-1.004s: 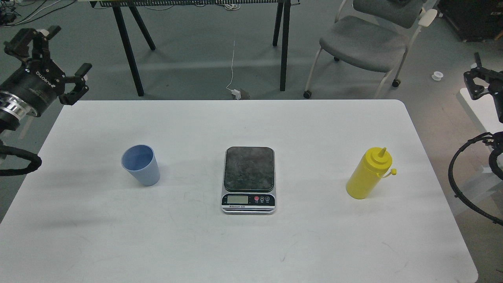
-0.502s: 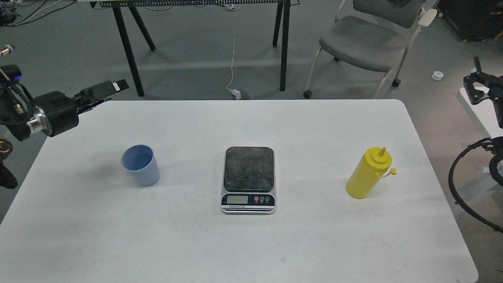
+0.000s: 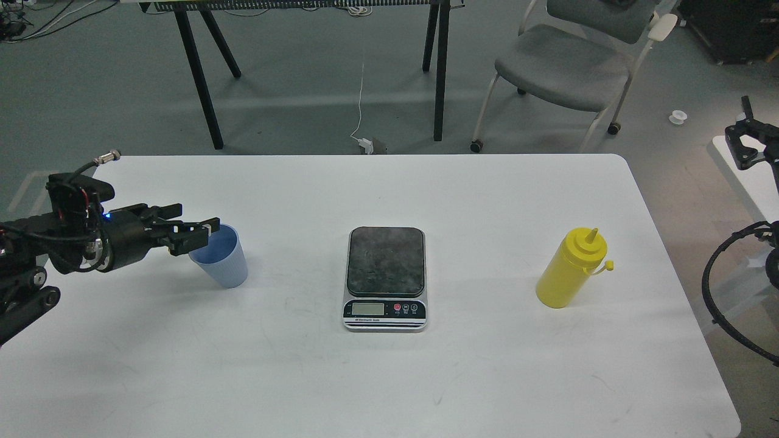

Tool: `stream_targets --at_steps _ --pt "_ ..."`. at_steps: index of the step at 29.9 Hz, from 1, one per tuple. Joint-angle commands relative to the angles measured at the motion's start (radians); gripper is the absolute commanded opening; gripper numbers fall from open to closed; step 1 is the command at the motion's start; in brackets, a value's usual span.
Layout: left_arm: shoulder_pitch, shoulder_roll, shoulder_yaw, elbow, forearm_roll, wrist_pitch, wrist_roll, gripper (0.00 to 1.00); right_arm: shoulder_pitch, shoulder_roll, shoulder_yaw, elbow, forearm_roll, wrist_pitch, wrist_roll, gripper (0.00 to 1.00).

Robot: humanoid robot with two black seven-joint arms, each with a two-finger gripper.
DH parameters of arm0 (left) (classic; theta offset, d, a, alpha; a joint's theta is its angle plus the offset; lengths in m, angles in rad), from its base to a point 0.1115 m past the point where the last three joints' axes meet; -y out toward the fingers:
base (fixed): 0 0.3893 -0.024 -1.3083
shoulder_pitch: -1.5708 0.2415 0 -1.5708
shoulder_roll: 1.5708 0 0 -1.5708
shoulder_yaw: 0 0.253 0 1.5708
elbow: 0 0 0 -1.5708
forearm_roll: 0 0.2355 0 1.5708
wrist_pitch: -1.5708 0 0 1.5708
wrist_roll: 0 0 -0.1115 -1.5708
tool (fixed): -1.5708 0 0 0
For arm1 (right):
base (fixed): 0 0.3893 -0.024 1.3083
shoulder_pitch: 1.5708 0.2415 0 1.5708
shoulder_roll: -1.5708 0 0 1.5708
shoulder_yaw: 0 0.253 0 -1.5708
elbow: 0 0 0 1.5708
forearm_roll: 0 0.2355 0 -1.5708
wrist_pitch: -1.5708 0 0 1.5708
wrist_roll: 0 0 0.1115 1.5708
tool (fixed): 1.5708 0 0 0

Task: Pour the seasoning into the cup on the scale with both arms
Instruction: 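Close the left gripper around the light blue cup, then lift the blue cup with the left gripper and lower it onto the scale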

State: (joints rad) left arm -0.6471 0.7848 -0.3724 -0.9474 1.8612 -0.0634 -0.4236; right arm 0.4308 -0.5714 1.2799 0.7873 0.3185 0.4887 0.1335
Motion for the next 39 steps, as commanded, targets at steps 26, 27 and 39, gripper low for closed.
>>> stream_targets --at_steps 26,27,39 --pt "-0.032 -0.022 0.047 0.046 0.003 -0.003 -0.004 0.03 -0.02 -0.002 0.025 -0.011 -0.001 0.0 0.0 1.0" --pt "-0.045 -0.022 0.047 0.036 0.001 -0.003 -0.007 0.03 -0.024 -0.002 0.033 -0.011 -0.001 0.0 0.0 1.0" --pt "-0.38 -0.096 0.056 -0.221 0.001 -0.291 0.017 0.02 -0.058 -0.036 0.047 -0.013 0.001 0.0 0.0 1.0"
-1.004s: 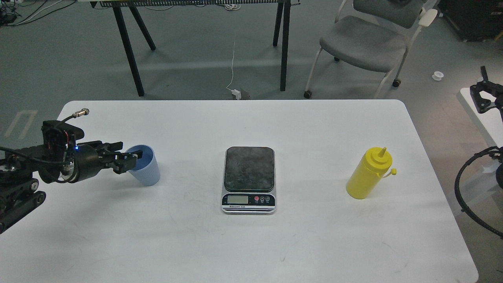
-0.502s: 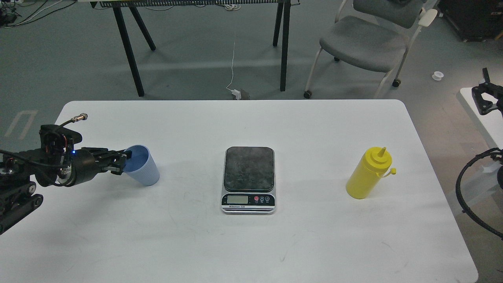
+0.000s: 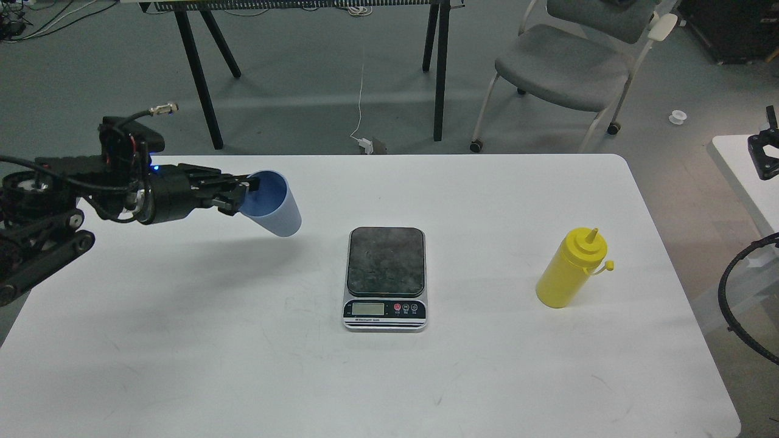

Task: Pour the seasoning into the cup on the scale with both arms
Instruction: 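Lift the blue cup with the left gripper and lower it onto the scale, then open the left gripper and raise the left arm away from the cup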

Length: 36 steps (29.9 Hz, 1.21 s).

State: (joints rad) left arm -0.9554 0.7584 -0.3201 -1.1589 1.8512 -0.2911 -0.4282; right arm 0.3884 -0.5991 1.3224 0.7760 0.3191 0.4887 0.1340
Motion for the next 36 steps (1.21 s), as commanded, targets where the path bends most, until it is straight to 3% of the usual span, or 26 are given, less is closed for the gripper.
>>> stream_targets --at_steps 1,6,12,26,33,36 --pt "-0.091 -0.103 0.01 -0.01 0.017 -0.077 0.034 0.02 -0.023 -0.01 0.006 -0.001 0.0 0.0 -0.001 1.0" --pt "-0.166 -0.293 0.1 0.01 0.036 -0.109 0.108 0.02 -0.057 -0.016 0.04 -0.001 0.0 0.0 -0.001 1.0" --pt "-0.167 -0.439 0.226 0.111 0.045 -0.109 0.121 0.03 -0.08 -0.033 0.063 -0.003 0.0 0.0 -0.001 1.0" --pt "-0.155 -0.462 0.23 0.192 0.049 -0.106 0.12 0.05 -0.088 -0.039 0.07 -0.012 0.0 0.0 -0.001 1.0" --pt "-0.155 -0.462 0.231 0.194 0.048 -0.106 0.121 0.15 -0.088 -0.039 0.069 -0.012 0.0 0.0 -0.001 1.0" --pt "-0.155 -0.462 0.231 0.194 0.04 -0.108 0.12 0.23 -0.091 -0.039 0.07 -0.012 0.0 0.0 -0.001 1.0"
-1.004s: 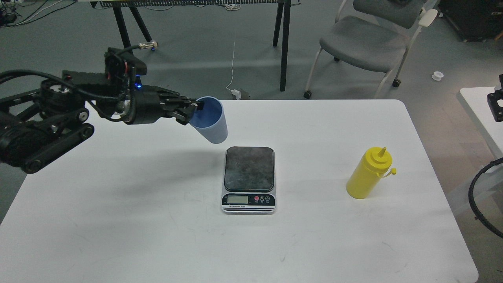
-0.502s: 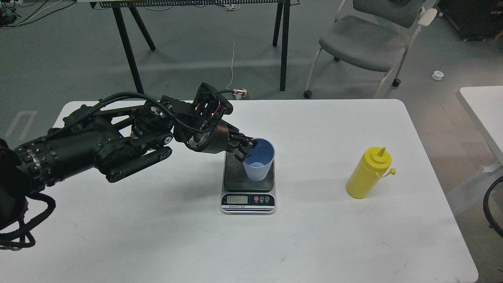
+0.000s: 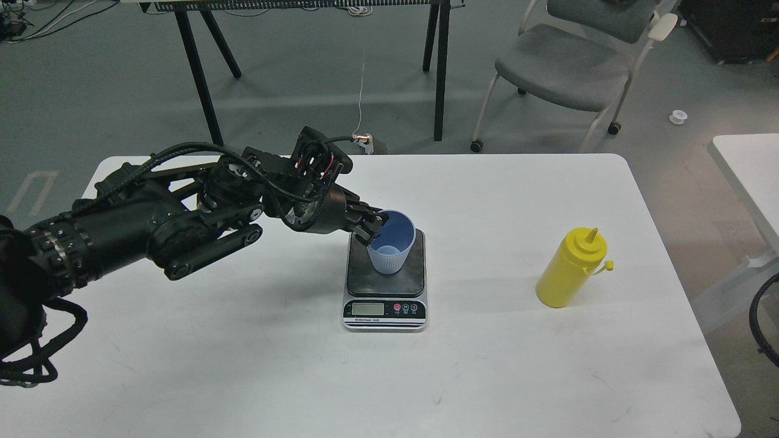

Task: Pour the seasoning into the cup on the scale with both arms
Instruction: 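Open the left gripper and raise the left arm away from the cup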

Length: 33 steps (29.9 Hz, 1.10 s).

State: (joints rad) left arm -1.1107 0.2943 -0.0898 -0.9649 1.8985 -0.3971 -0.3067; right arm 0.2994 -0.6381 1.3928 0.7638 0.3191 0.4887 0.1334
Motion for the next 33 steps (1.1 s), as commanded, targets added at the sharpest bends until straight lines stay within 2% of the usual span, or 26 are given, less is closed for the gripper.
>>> stream_targets --at_steps 1,4,5,6,9,15,20,28,33 --pt "0.0 0.002 -0.001 0.0 -0.009 -0.002 -0.002 0.29 -0.002 -0.002 0.0 0.0 0.0 0.0 -0.001 1.0" --pt "-0.001 0.003 -0.005 0.0 -0.012 -0.002 -0.002 0.4 -0.005 -0.008 -0.001 0.0 0.0 0.0 -0.001 1.0" --pt "-0.001 0.005 -0.007 0.0 -0.012 -0.002 -0.002 0.5 -0.005 -0.008 -0.002 0.0 0.0 0.0 -0.001 1.0" --pt "-0.003 0.006 -0.008 0.0 -0.013 -0.002 -0.002 0.55 -0.006 -0.008 0.0 0.0 0.0 0.0 -0.001 1.0" --pt "-0.005 0.014 -0.011 -0.003 -0.022 -0.002 -0.003 0.58 -0.006 -0.008 -0.002 0.0 0.0 0.0 -0.003 1.0" --pt "-0.032 0.026 -0.03 -0.015 -0.131 0.0 -0.006 0.75 -0.016 -0.008 0.0 0.0 0.0 0.0 -0.006 1.0" --pt "-0.086 0.048 -0.074 -0.018 -0.277 -0.002 -0.011 0.83 -0.034 -0.021 -0.002 0.002 0.0 0.0 -0.009 1.0" --pt "-0.112 0.108 -0.211 -0.002 -0.766 0.001 -0.011 0.99 -0.127 -0.075 -0.002 0.017 0.023 0.0 -0.014 0.99" --pt "-0.109 0.109 -0.255 0.057 -1.062 0.001 -0.012 0.99 -0.268 -0.107 -0.002 0.098 0.07 0.0 -0.014 0.99"
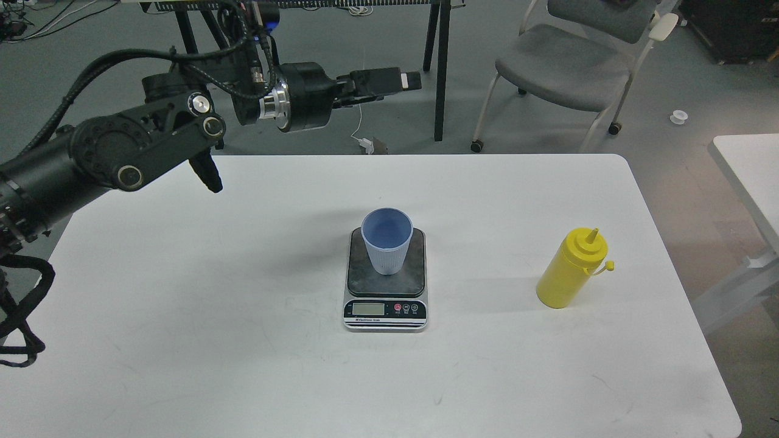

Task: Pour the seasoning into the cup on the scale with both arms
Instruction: 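Open the left gripper and raise the left arm away from the cup, then move the right gripper to the yellow squeeze bottle and grasp it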

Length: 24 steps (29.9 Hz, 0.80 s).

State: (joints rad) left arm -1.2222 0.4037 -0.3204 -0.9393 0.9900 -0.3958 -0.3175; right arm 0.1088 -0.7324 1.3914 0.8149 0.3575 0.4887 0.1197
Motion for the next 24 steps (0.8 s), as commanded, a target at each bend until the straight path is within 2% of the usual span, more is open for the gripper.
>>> stream_targets --at_steps 1,14,18,24 --pt "0.004 -0.002 -0.037 0.042 -0.215 0.002 -0.002 0.99 -0.116 -0.018 0.0 0.07 0.055 0.0 0.0 0.99" --pt "0.049 -0.017 -0.18 0.233 -0.963 -0.012 0.008 0.99 -0.434 0.024 -0.002 0.332 0.101 0.0 0.012 0.99" --pt "0.111 -0.019 -0.252 0.272 -1.076 -0.021 0.009 0.99 -0.478 0.057 -0.018 0.375 0.1 0.0 0.006 0.99" --pt "0.207 -0.055 -0.368 0.277 -1.084 -0.021 0.012 0.99 -0.509 0.102 -0.075 0.513 0.092 0.0 0.005 0.99"
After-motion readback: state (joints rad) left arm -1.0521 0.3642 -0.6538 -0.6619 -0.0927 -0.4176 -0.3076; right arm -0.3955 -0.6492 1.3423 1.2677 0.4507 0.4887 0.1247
